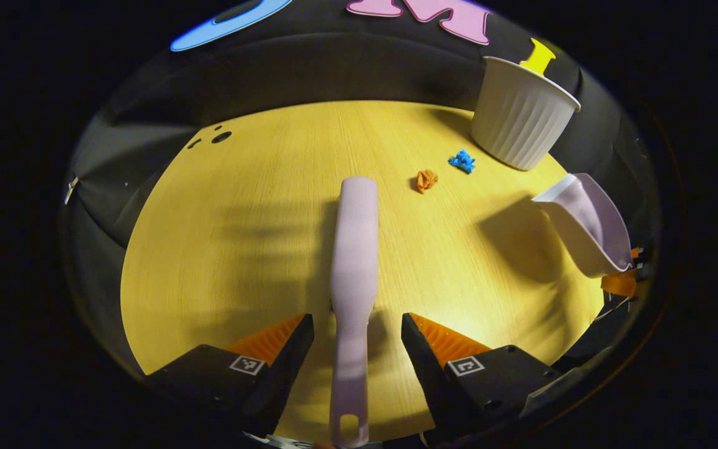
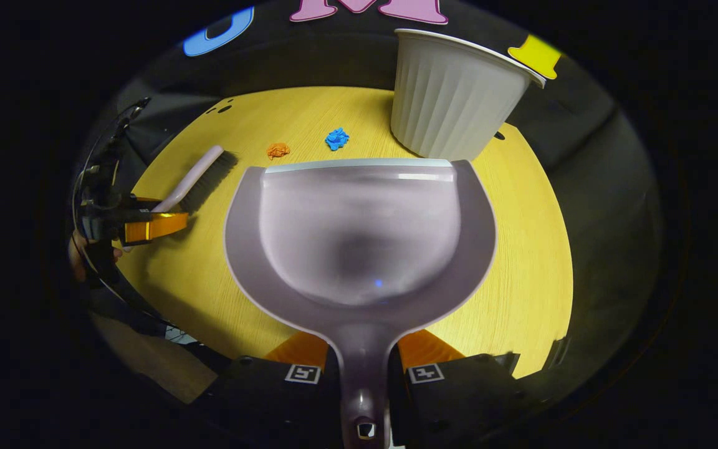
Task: Pick up the small broom and dustpan from the desktop, sweep the trash into the dustpan with the broom, and then empty the trash into the garbage bin.
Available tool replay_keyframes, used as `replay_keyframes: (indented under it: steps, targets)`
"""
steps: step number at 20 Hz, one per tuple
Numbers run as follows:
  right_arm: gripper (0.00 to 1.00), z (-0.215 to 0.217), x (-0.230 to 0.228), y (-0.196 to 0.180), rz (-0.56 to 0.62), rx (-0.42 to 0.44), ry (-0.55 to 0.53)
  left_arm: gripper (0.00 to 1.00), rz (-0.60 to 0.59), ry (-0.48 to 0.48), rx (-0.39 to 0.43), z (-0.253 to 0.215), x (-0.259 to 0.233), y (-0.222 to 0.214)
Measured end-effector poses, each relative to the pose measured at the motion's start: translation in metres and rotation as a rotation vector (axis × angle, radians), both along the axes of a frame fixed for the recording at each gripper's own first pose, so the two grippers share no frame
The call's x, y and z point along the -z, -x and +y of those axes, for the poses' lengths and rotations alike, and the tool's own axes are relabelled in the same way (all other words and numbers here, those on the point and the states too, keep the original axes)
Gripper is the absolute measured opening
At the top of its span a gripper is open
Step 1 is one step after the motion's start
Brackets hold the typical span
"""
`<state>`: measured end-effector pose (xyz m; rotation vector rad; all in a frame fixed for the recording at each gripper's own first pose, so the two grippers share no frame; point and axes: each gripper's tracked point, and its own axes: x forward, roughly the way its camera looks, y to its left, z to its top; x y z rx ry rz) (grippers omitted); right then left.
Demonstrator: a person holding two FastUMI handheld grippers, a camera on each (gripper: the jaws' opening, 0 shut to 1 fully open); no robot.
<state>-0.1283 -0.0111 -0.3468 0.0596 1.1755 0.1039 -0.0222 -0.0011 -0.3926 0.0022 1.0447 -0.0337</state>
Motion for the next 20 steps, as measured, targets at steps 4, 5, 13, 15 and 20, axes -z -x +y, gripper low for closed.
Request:
replay_keyframes:
  steps: [4,5,13,15,20]
  targets:
    - [0.36,0.002,0.001,0.004,0.013,-0.016,-0.003,0.86,0.041,-0.02,0.018,0.001,0.015,0.002]
    - [0.36,0.002,0.001,0.004,0.013,-0.022,-0.004,0.82,0.043,-0.026,0.021,0.0,0.015,0.002]
    - [0.36,0.01,-0.001,0.005,0.039,-0.114,0.017,0.37,0.027,-0.055,0.1,-0.007,0.013,-0.008]
    - [0.36,0.008,-0.002,0.003,0.055,-0.149,0.034,0.27,-0.006,-0.09,0.118,-0.003,0.005,-0.017]
    - [0.36,0.003,-0.001,-0.008,0.108,-0.214,0.042,0.28,-0.118,-0.101,0.157,0.004,-0.025,-0.074]
